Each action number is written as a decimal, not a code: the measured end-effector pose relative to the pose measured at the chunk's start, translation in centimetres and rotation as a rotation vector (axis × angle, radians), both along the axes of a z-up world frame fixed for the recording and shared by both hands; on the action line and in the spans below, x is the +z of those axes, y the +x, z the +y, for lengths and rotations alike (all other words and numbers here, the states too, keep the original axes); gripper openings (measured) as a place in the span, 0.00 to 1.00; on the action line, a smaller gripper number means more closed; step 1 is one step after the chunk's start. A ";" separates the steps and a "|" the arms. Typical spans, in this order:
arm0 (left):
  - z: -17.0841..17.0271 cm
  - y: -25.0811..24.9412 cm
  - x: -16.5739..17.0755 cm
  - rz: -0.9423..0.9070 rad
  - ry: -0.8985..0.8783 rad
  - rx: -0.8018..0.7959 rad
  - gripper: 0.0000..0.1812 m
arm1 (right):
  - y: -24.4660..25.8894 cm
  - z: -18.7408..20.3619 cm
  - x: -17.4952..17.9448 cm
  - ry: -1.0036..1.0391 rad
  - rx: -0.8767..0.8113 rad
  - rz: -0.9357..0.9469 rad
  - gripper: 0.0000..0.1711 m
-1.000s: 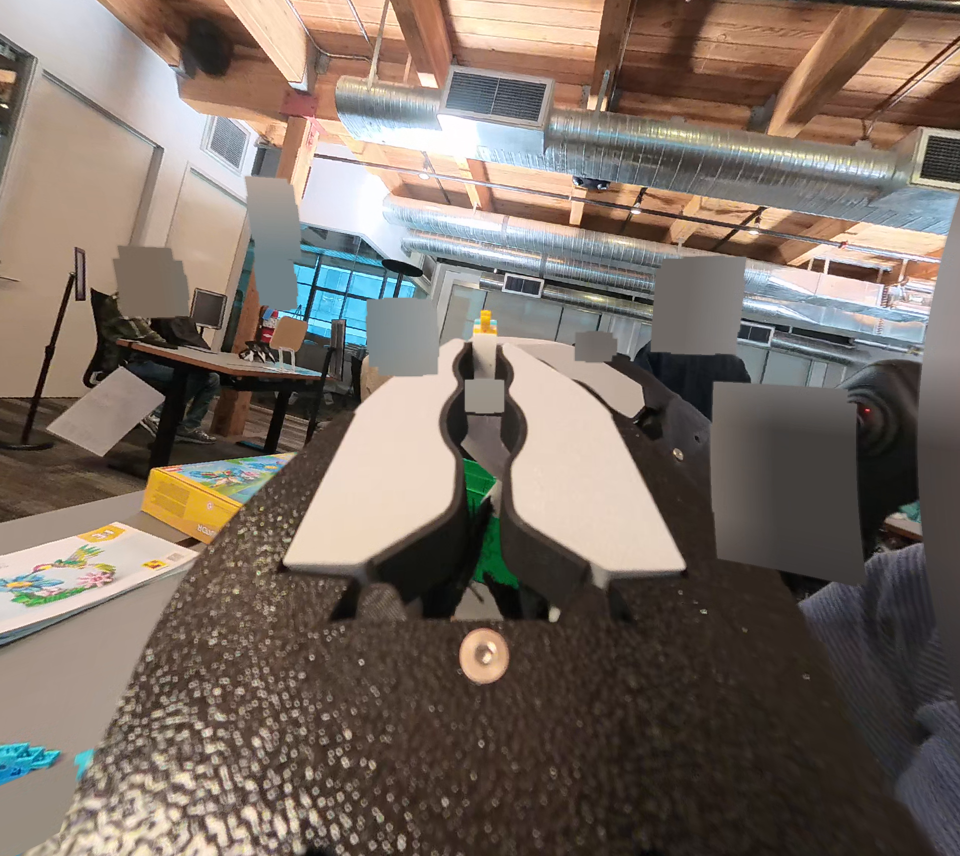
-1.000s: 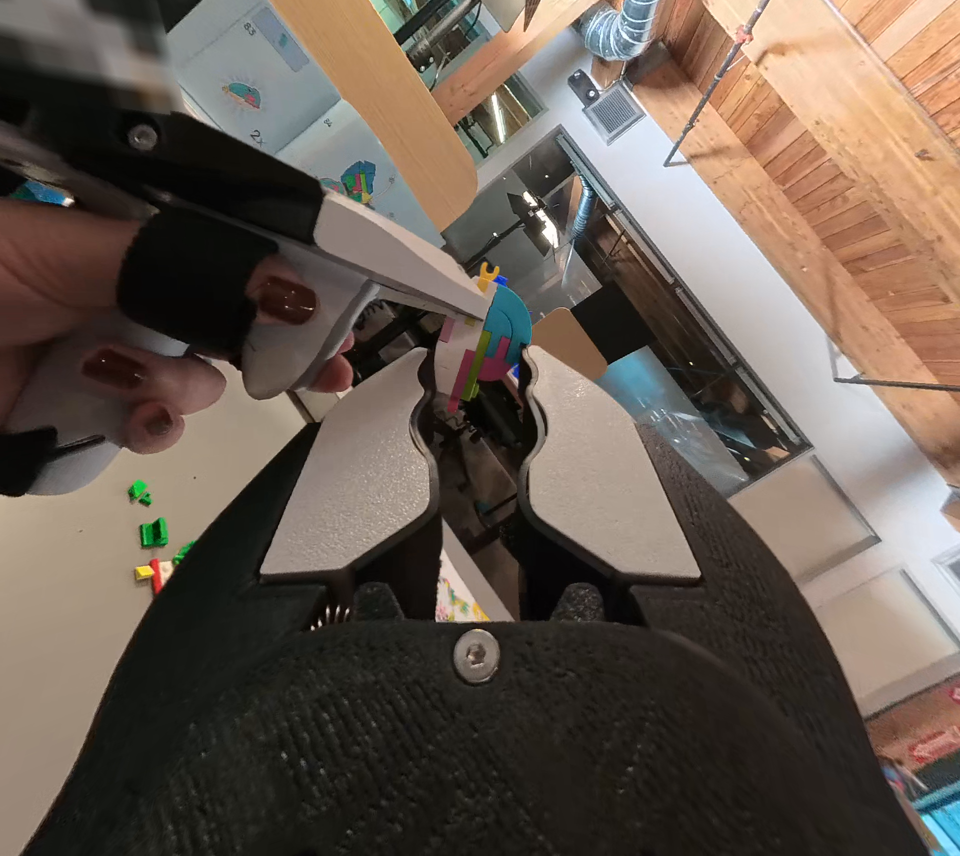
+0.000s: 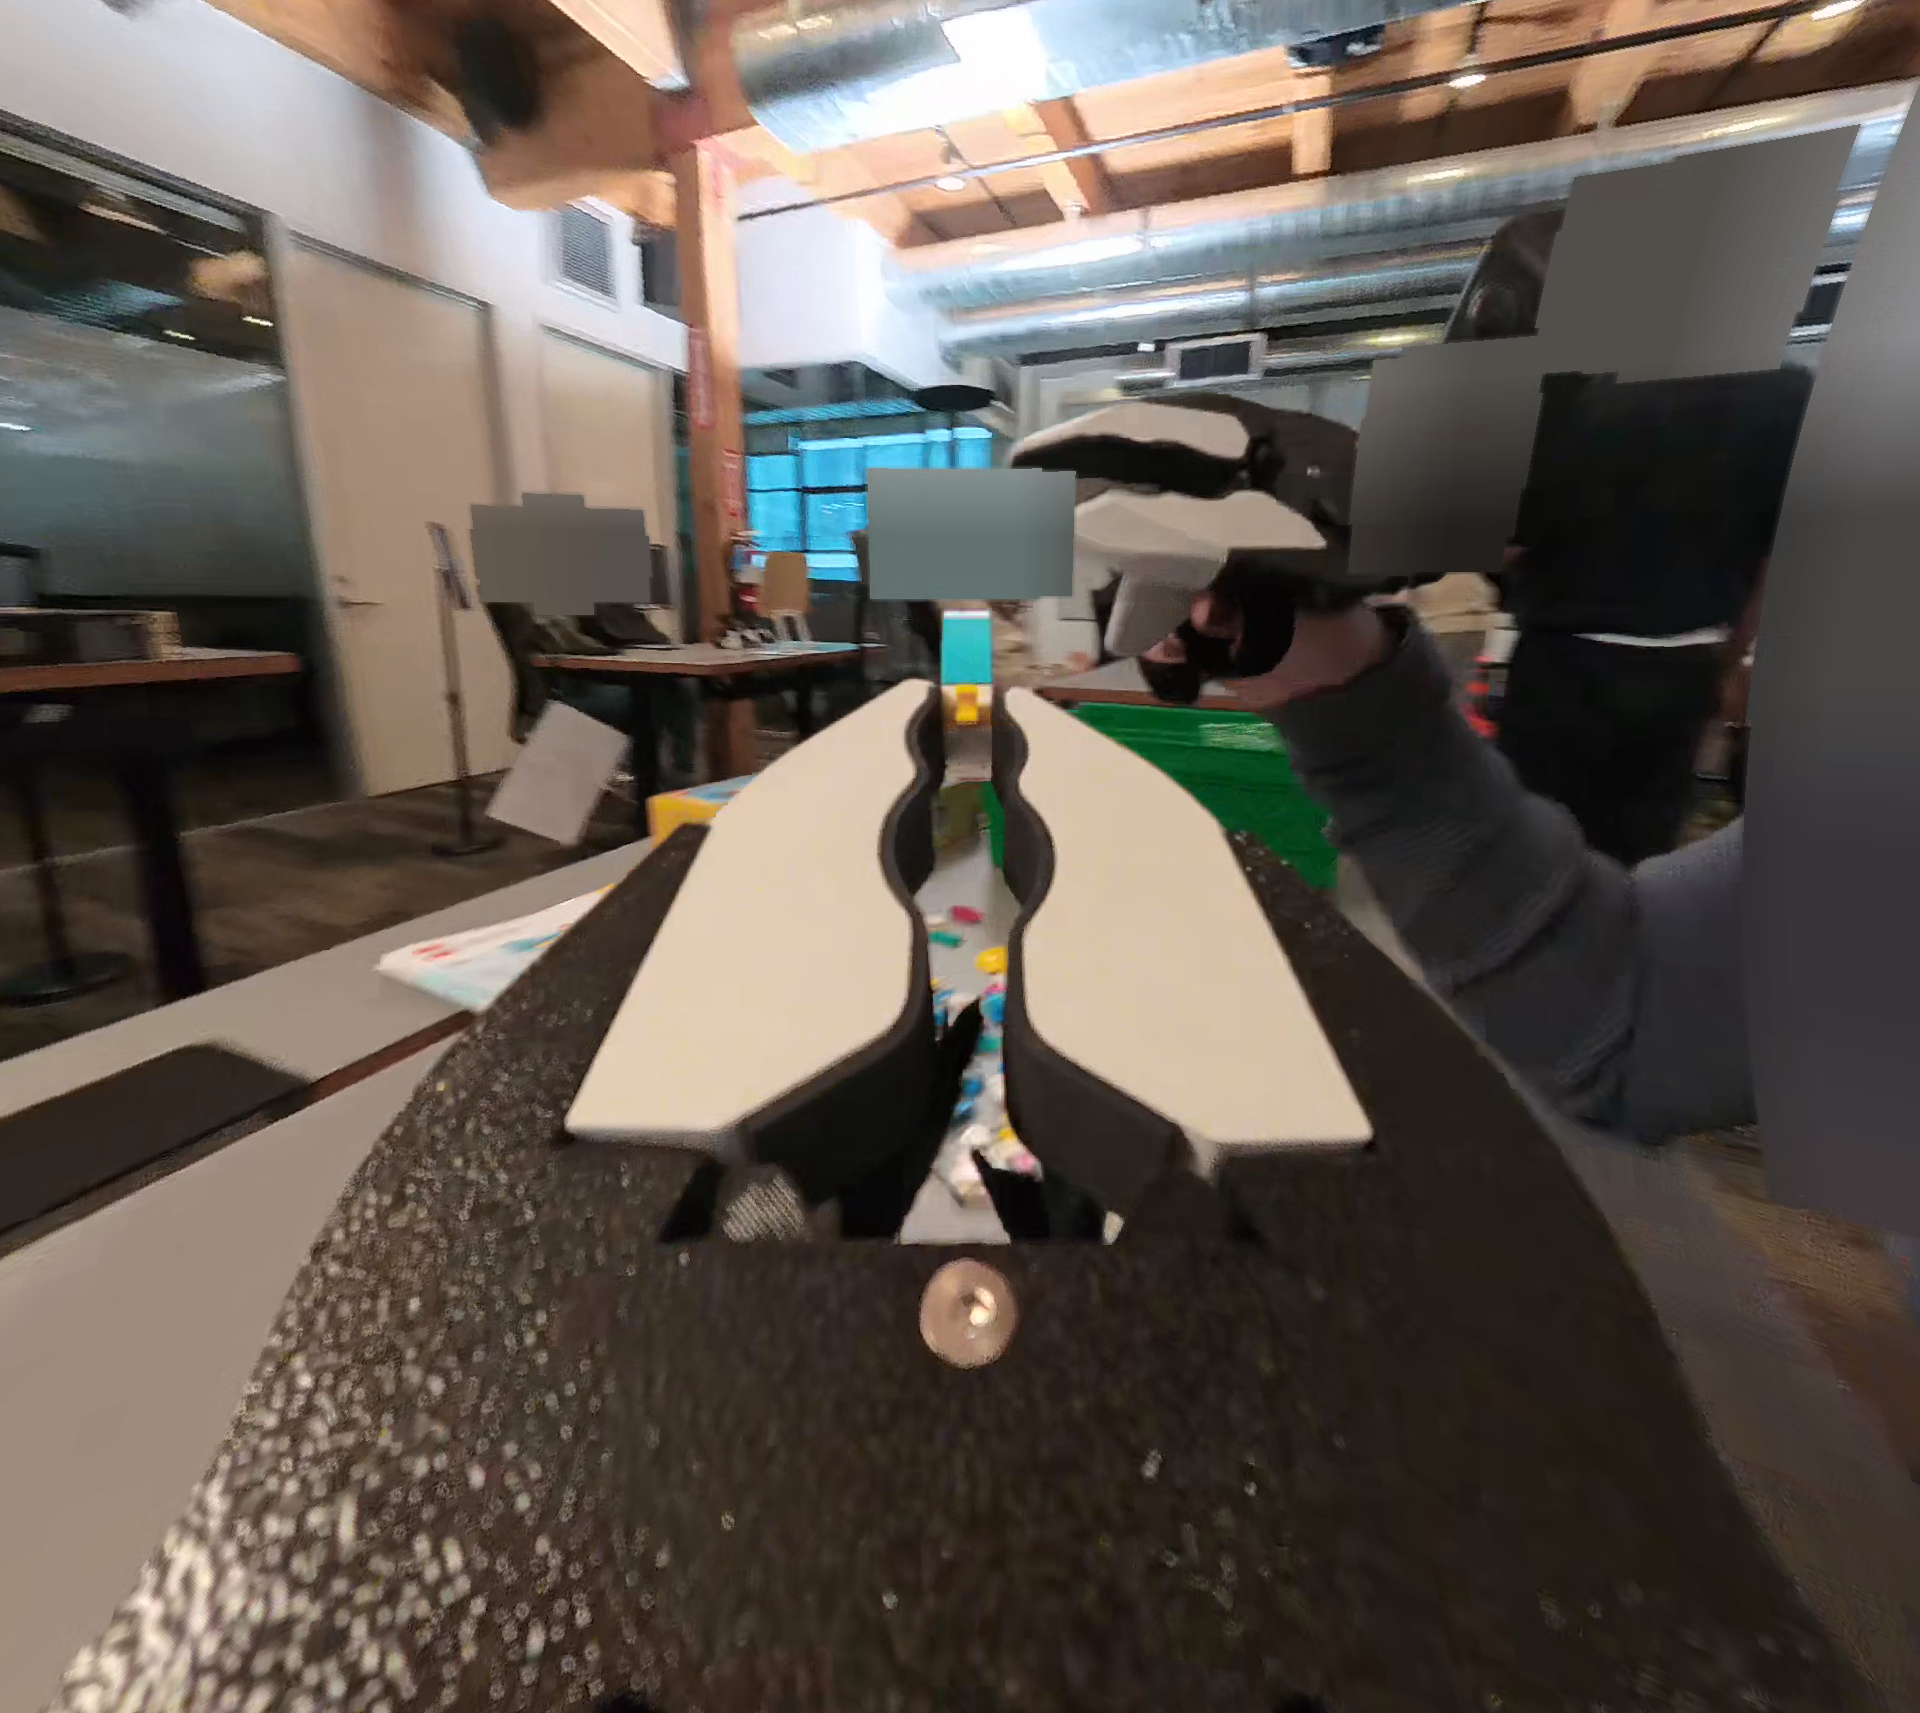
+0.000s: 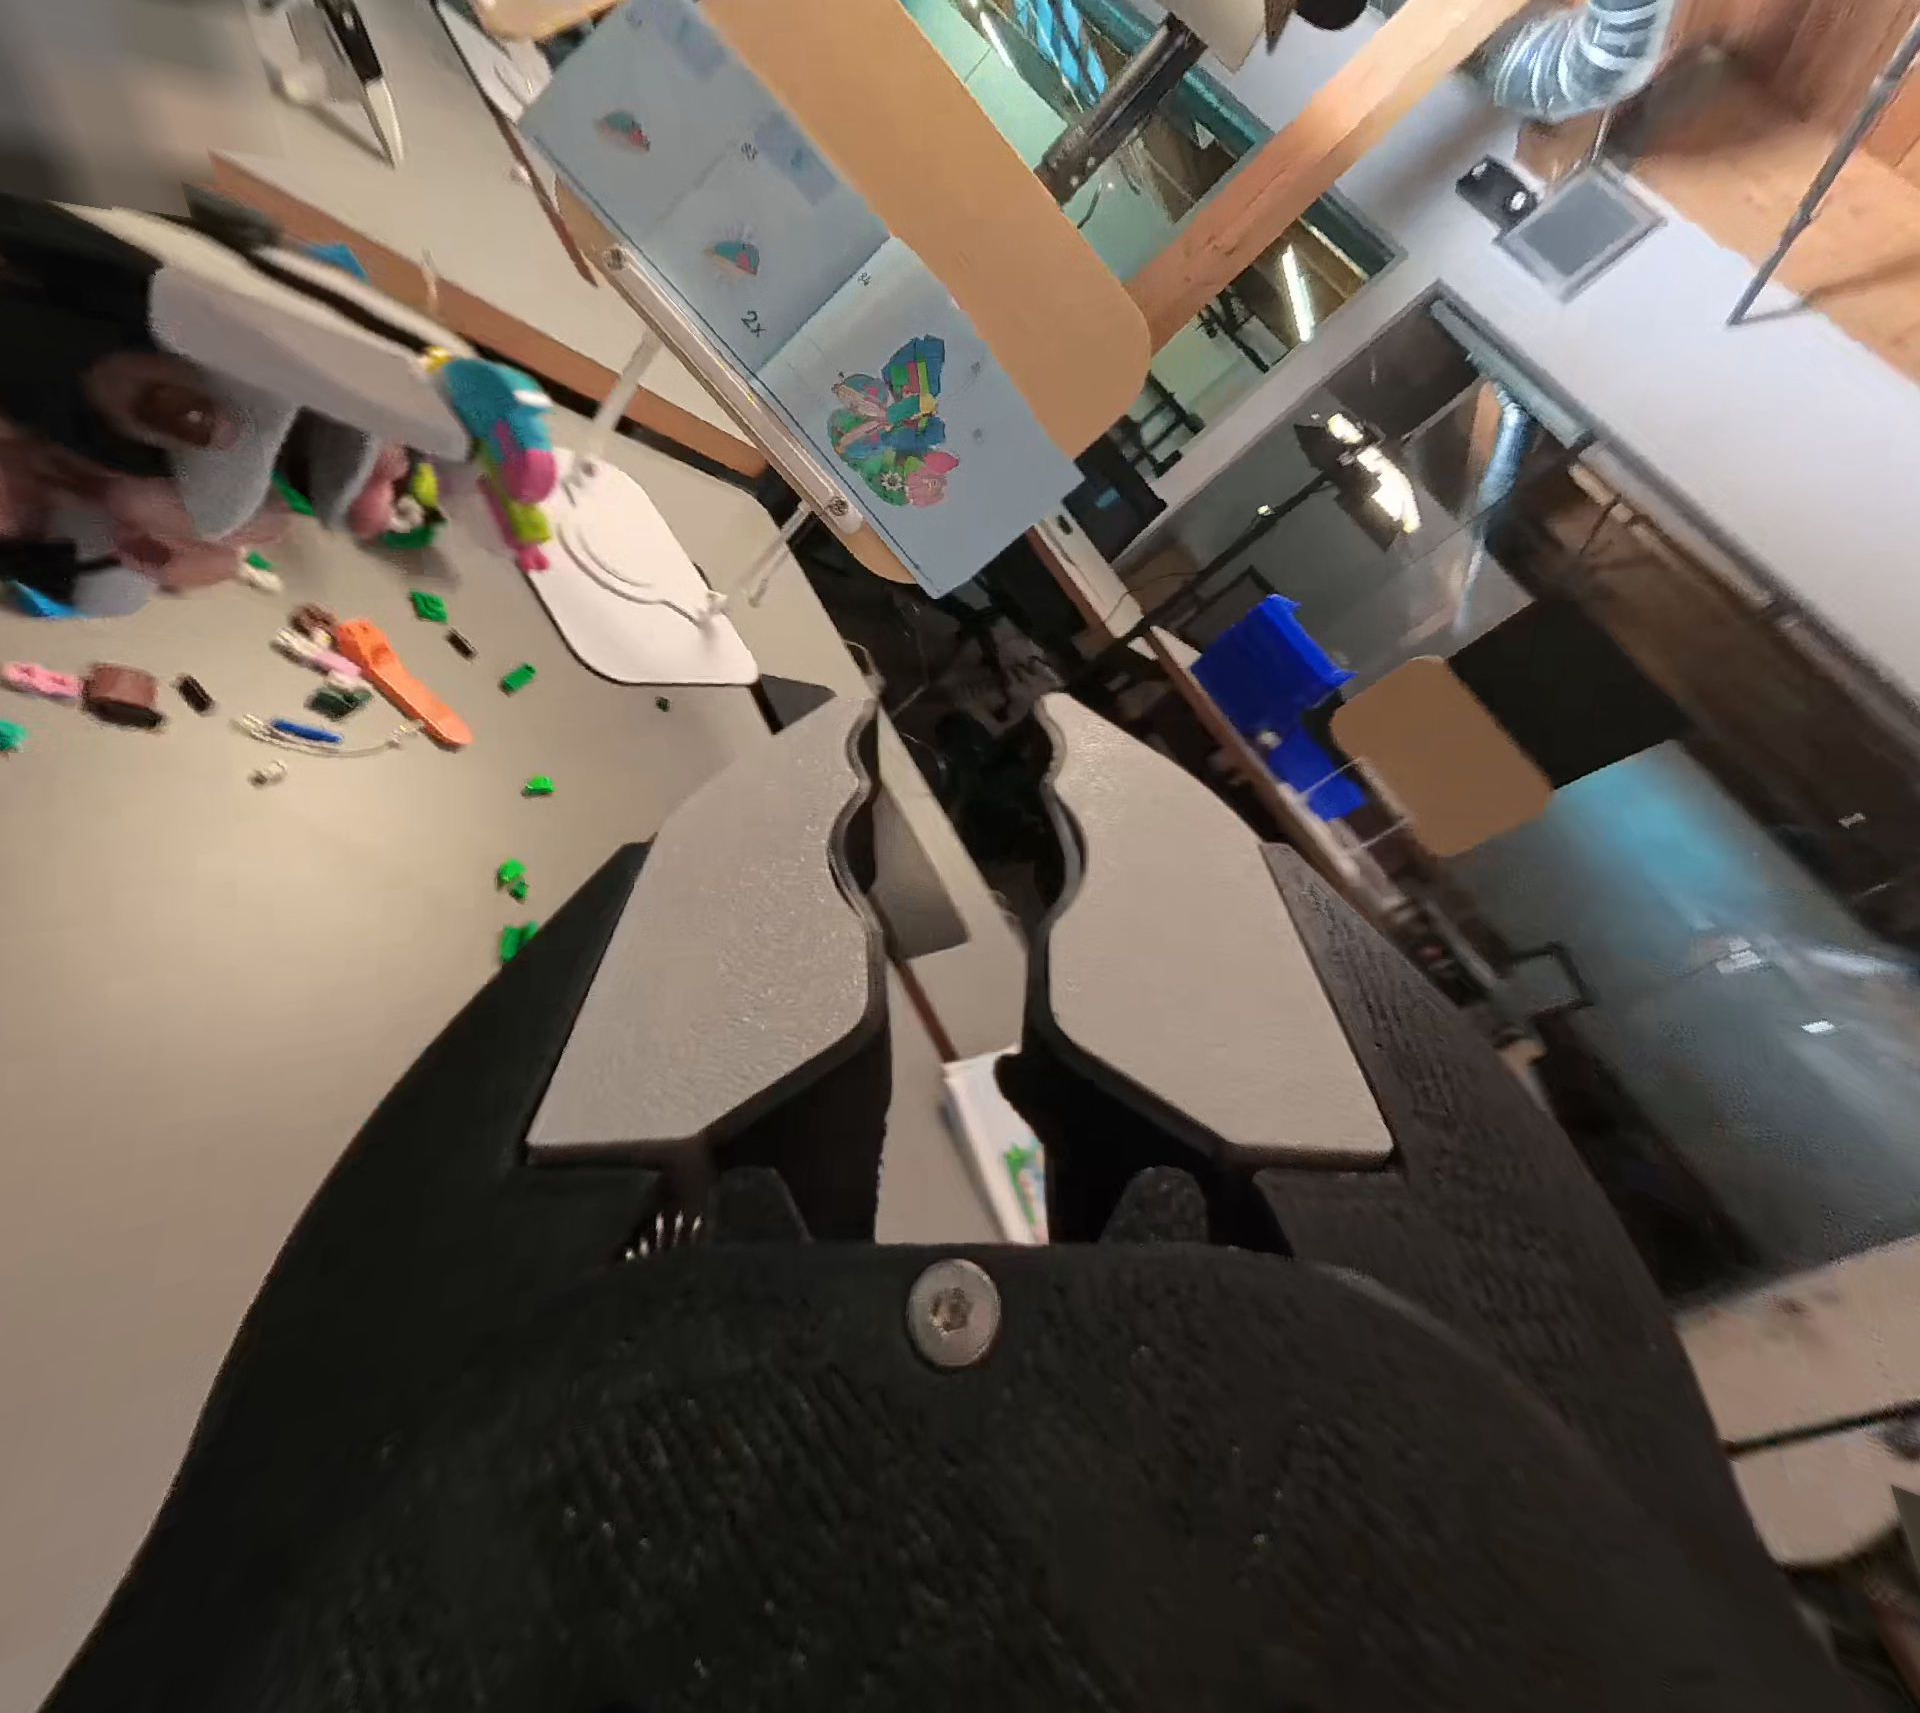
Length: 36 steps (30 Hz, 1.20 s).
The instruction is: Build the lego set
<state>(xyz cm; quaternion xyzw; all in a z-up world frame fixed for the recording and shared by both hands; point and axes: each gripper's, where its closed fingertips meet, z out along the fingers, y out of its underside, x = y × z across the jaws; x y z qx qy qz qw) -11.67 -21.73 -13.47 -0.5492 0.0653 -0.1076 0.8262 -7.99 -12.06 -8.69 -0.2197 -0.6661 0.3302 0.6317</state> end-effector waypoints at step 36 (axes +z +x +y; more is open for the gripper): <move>-2.8 -1.8 -7.2 0.012 -0.062 0.113 0.04 | 5.6 8.4 -20.0 -0.437 -0.075 -0.645 0.16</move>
